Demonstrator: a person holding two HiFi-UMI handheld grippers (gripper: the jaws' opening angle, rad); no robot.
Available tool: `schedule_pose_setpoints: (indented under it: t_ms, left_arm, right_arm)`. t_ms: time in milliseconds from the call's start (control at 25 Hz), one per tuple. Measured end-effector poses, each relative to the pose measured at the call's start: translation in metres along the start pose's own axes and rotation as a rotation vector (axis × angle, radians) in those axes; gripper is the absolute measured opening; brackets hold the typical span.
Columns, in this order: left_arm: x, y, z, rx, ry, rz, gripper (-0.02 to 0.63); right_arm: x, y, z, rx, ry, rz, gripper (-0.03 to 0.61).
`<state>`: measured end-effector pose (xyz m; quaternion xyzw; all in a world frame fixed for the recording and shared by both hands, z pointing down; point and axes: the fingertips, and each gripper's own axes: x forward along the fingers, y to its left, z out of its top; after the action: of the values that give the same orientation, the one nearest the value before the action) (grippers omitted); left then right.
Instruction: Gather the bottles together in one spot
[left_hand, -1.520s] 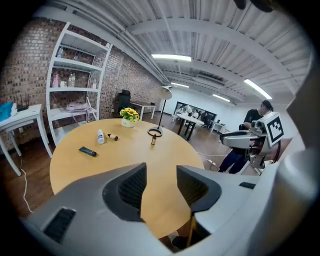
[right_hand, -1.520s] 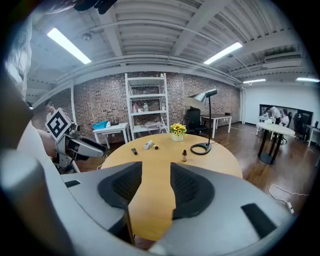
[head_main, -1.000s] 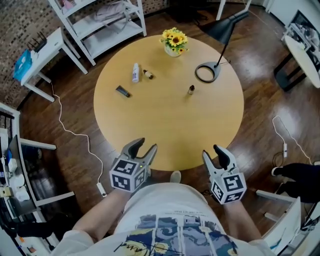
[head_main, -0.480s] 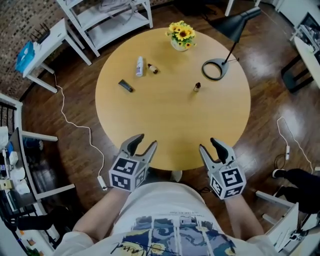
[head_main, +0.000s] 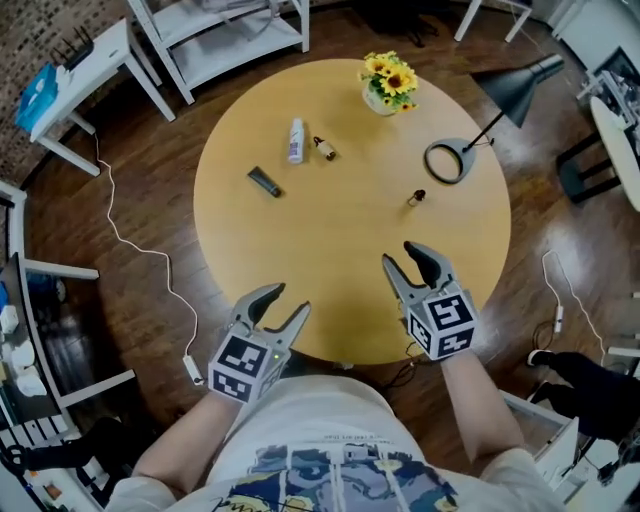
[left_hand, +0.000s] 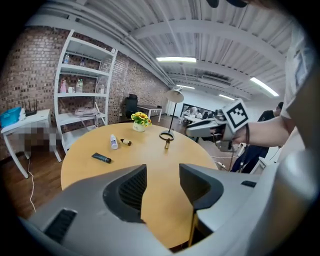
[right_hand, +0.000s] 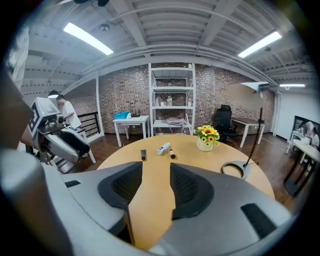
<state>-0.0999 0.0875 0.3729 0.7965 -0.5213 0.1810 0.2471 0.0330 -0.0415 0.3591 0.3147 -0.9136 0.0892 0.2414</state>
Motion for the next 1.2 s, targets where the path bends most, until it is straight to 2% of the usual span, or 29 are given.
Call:
schedule_pose_setpoints:
  t_ms: [240,560,680,880,1080,1200]
  left_arm:
    - [0.003,0.051,-0.015,-0.057,-0.003,-0.015,0.204]
    - [0.005,0.099,-0.031,-0.092,-0.009,-0.012,0.204]
    - [0.001,0.115,-0.037,-0.1,-0.017,0.003,0.204]
    - [-0.009,0.138,-0.047,-0.16,-0.026,0.034,0.204]
    - [-0.02,0.158,-0.064,-0.2,-0.026,0.059,0.204]
    - [-0.022,0.163,-0.074,-0.223,-0.017,0.063,0.204]
  right_arm:
    - [0.117,0.011,0.028,-0.095,0.067,0.08,0.201]
    - [0.256,0.077,0.018,-0.214,0.182,0.234,0.199]
    - [0.303,0.098,0.011,-0.246,0.235,0.258,0.199]
    - [0.369,0.119,0.004,-0.29,0.33,0.286,0.209]
    - [0.419,0.131,-0.001,-0.394,0.408,0.303,0.239]
    - [0.439,0.132,-0.008,-0.405,0.449,0.296,0.239]
